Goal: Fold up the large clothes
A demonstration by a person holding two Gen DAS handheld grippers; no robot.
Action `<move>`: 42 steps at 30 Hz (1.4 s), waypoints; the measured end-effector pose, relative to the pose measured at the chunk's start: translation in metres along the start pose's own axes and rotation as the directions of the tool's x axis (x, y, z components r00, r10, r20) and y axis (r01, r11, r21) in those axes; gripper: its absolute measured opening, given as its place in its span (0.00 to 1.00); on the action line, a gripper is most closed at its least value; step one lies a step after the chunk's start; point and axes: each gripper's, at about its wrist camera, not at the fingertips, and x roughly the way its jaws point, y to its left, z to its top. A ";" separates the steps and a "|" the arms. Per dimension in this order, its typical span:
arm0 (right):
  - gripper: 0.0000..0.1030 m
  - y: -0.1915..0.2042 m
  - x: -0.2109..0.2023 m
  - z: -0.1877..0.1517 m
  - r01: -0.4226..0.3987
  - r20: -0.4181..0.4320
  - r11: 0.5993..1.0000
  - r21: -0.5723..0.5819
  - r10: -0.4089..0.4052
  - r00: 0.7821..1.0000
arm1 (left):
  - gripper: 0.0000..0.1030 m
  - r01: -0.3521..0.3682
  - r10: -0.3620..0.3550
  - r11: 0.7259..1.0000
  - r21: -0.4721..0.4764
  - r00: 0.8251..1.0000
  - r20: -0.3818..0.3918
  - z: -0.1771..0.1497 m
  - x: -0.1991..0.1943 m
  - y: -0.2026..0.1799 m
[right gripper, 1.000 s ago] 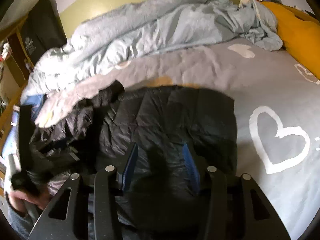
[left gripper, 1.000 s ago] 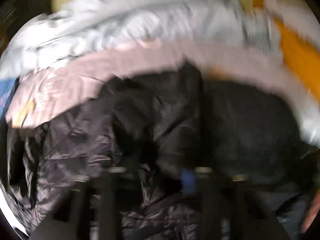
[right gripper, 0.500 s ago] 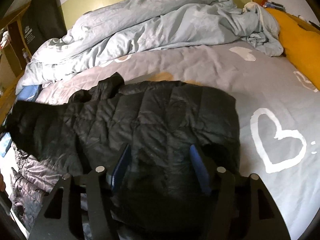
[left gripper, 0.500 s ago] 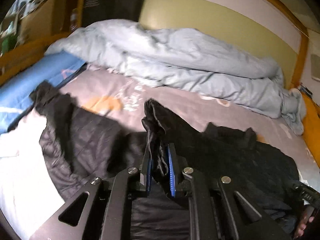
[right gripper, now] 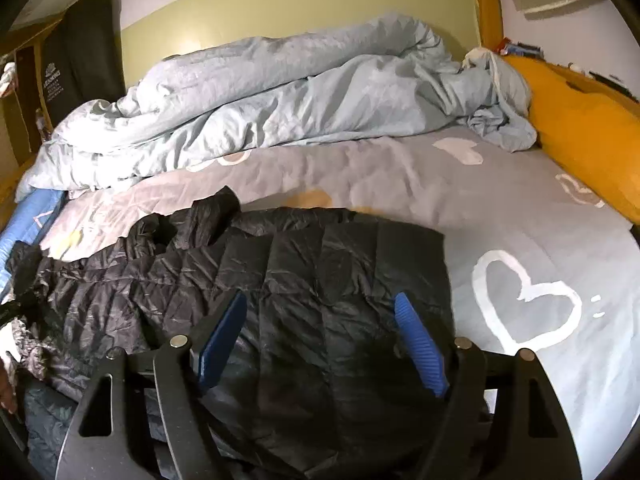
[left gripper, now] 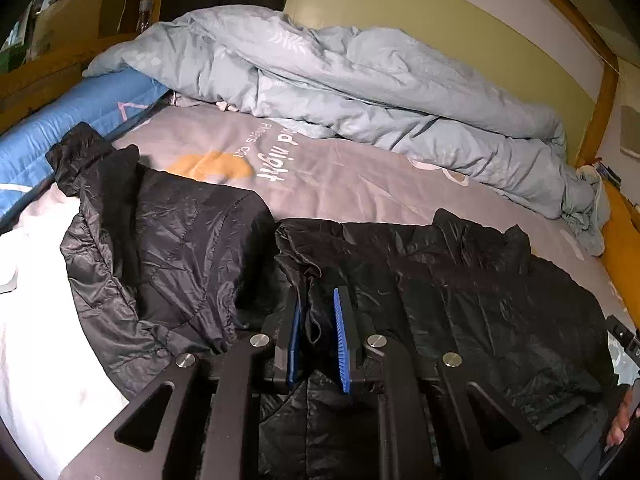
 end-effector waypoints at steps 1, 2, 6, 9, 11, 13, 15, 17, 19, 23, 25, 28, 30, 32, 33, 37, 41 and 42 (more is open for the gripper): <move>0.73 0.001 -0.001 0.000 0.021 0.007 1.000 -0.009 -0.021 1.000 | 0.15 0.000 0.000 1.000 0.000 1.000 0.006 0.000 -0.001 0.000; 0.74 0.003 -0.002 0.000 0.033 0.017 0.999 -0.019 -0.033 0.999 | 0.15 0.000 0.000 1.000 0.000 1.000 0.013 0.001 -0.003 0.000; 0.77 0.003 -0.005 0.001 0.008 0.033 1.000 -0.028 -0.008 0.999 | 0.15 0.000 0.000 1.000 0.000 1.000 0.026 0.002 -0.007 0.001; 0.77 0.003 -0.005 0.001 0.007 0.029 1.000 -0.027 -0.006 1.000 | 0.15 0.000 0.000 1.000 0.002 1.000 0.024 0.002 -0.007 0.001; 0.77 0.003 -0.004 0.000 0.003 0.025 1.000 -0.026 -0.002 1.000 | 0.15 0.000 0.000 1.000 0.003 1.000 0.026 0.002 -0.007 0.001; 0.77 0.003 -0.003 0.000 0.003 0.026 1.000 -0.027 -0.002 1.000 | 0.16 0.003 -0.004 1.000 0.003 1.000 0.028 0.002 -0.007 0.001; 0.77 0.003 -0.003 0.000 0.003 0.028 1.000 -0.028 -0.002 1.000 | 0.20 0.001 -0.001 1.000 0.001 0.999 0.033 0.002 -0.009 0.002; 0.77 0.003 -0.004 0.000 0.014 0.036 0.999 -0.033 -0.013 0.999 | 0.35 0.001 -0.001 1.000 -0.005 0.999 0.054 0.004 -0.015 0.003; 0.77 0.003 -0.008 0.001 0.022 0.058 0.999 -0.037 -0.020 0.998 | 0.68 0.010 -0.010 1.000 -0.008 0.996 0.092 0.006 -0.027 0.006; 0.78 0.004 -0.012 0.001 0.019 0.084 0.999 -0.043 -0.015 0.996 | 0.83 0.014 -0.006 0.999 -0.037 0.977 0.212 0.017 -0.065 0.027; 0.78 0.005 -0.012 0.001 0.021 0.082 0.998 -0.053 -0.016 0.997 | 0.84 0.013 0.002 0.998 -0.063 0.971 0.237 0.021 -0.075 0.046; 0.78 0.008 -0.010 0.000 0.021 0.079 0.998 -0.060 -0.016 0.997 | 0.84 -0.010 0.046 0.988 -0.155 0.971 0.234 0.024 -0.074 0.087; 0.78 0.009 -0.010 -0.001 0.017 0.077 0.998 -0.066 -0.012 0.997 | 0.84 -0.030 0.081 0.973 -0.229 0.973 0.215 0.024 -0.065 0.115; 0.78 0.010 -0.010 -0.001 0.018 0.075 0.997 -0.070 -0.013 0.997 | 0.84 -0.040 0.093 0.962 -0.269 0.978 0.187 0.024 -0.052 0.135; 0.78 0.011 -0.010 -0.002 0.018 0.074 0.997 -0.073 -0.013 0.997 | 0.83 -0.037 0.090 0.960 -0.276 0.979 0.181 0.023 -0.048 0.140; 0.78 0.011 -0.009 -0.002 0.014 0.074 0.998 -0.069 -0.009 0.997 | 0.80 -0.010 0.066 0.955 -0.295 0.982 0.179 0.025 -0.032 0.151; 0.78 0.011 -0.009 -0.002 0.006 0.072 0.998 -0.062 -0.002 0.997 | 0.73 -0.041 0.092 0.951 -0.307 0.984 0.154 0.030 -0.014 0.159; 0.78 0.010 -0.009 -0.001 0.007 0.072 0.998 -0.063 -0.002 0.997 | 0.72 -0.067 0.112 0.945 -0.319 0.986 0.125 0.029 -0.007 0.163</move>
